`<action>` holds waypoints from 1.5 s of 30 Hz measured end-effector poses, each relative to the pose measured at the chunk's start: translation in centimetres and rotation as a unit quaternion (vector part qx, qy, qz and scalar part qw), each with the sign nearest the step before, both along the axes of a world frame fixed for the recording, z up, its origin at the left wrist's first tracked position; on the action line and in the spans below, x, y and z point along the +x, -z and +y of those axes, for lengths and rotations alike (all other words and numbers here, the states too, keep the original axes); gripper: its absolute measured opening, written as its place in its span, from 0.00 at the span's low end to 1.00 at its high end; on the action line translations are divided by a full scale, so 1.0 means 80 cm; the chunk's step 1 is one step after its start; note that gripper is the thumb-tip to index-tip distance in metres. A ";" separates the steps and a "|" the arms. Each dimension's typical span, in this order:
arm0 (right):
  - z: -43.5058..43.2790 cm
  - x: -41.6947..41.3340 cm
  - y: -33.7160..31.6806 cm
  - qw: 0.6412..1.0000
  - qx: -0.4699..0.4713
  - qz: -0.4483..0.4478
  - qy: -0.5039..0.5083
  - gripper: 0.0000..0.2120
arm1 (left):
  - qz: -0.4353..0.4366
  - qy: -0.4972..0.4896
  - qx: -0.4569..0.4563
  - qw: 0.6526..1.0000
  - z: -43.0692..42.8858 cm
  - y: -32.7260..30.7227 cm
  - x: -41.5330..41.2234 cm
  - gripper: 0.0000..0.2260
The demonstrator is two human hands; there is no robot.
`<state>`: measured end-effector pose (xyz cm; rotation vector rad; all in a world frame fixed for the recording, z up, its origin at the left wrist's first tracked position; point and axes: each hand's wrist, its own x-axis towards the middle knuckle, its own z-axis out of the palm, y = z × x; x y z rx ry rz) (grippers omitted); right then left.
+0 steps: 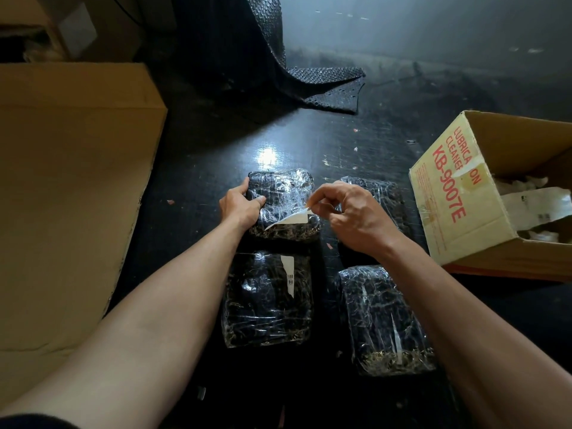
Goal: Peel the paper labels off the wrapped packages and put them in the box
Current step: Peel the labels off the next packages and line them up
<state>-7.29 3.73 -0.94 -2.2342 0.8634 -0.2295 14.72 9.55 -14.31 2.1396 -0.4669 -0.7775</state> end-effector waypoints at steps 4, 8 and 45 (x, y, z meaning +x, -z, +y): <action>0.000 -0.004 -0.002 1.000 0.000 0.004 0.009 0.07 | -0.001 0.001 -0.003 1.000 0.001 -0.001 -0.001 0.31; -0.002 -0.008 -0.029 0.999 0.021 -0.043 0.020 0.07 | -0.009 0.013 0.002 1.000 0.001 -0.001 -0.002 0.31; -0.065 -0.138 -0.173 0.940 -0.253 -0.016 0.226 0.04 | -0.189 0.258 -0.065 0.945 -0.036 -0.158 -0.119 0.22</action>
